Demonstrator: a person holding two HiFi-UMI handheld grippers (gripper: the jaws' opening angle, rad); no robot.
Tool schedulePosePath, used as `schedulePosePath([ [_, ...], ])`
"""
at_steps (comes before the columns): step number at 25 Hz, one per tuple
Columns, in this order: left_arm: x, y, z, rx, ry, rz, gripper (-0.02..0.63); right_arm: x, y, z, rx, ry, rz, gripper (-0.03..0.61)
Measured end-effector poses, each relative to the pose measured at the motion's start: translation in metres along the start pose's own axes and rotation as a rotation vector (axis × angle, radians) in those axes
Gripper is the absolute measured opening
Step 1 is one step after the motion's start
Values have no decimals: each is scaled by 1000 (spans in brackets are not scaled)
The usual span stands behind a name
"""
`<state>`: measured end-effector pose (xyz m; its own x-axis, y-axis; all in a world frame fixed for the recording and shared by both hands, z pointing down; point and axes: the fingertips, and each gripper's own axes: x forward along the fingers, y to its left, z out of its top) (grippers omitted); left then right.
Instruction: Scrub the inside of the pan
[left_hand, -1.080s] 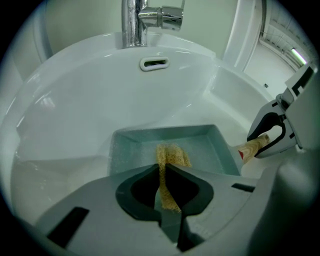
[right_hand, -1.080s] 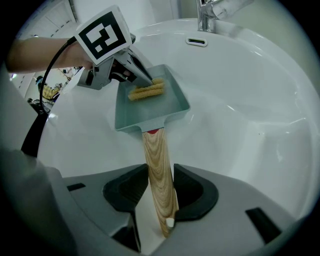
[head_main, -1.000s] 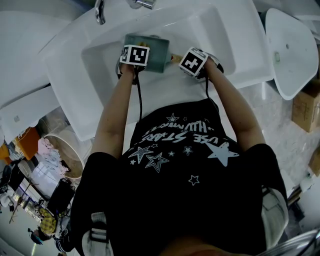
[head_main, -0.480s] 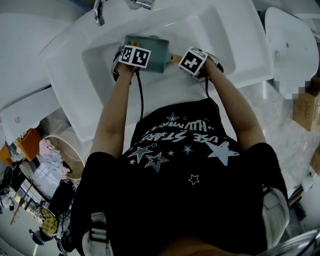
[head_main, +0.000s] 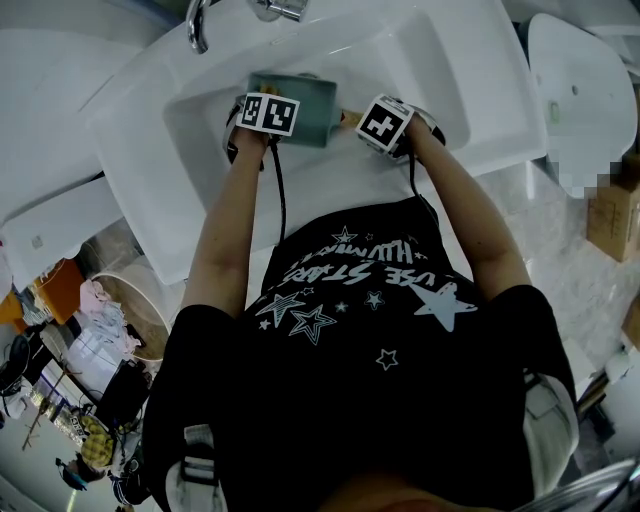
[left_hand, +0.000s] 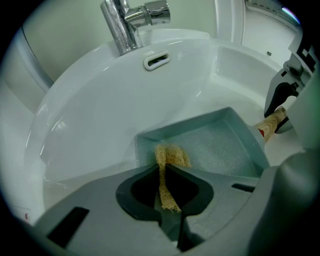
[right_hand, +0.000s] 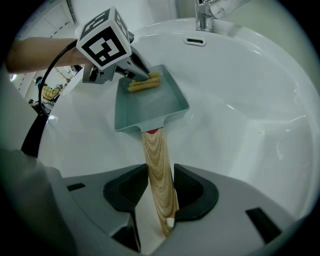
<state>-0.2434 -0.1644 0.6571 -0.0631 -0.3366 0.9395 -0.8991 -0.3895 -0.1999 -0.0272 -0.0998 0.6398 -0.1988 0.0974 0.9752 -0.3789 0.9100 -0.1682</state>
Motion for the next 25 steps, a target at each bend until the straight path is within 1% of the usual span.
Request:
schedulePosePath([
  [3,-2,1,-1,-14,1,1,43,-1,-2,-11,14,46,-19,155],
  [7,-8,1,1,-41,-9,-7,43,0,0,-3,3,9,-10,155],
  [9,-11,-4,4,-51,-23,-26,43,0,0,0,-5,-7,-8,155],
  [11,-16,-16,12,-73,-62,-86,43,1,0,1,-8,-13,-7,155],
  [14,-22,-43,30,-145,-145,-228,43,0,1,2,-11,-19,-8,155],
  [16,-26,-56,39,-164,-182,-279,43,-1,1,2,-12,-24,-13,155],
  [20,-36,-75,54,-145,-217,-316,43,-1,1,0,-14,-19,-21,155],
  [23,-30,-85,58,-140,-216,-331,43,-1,1,0,-14,-17,-21,155],
  [25,-24,-89,57,-141,-203,-325,43,-1,0,0,-15,-17,-22,155],
])
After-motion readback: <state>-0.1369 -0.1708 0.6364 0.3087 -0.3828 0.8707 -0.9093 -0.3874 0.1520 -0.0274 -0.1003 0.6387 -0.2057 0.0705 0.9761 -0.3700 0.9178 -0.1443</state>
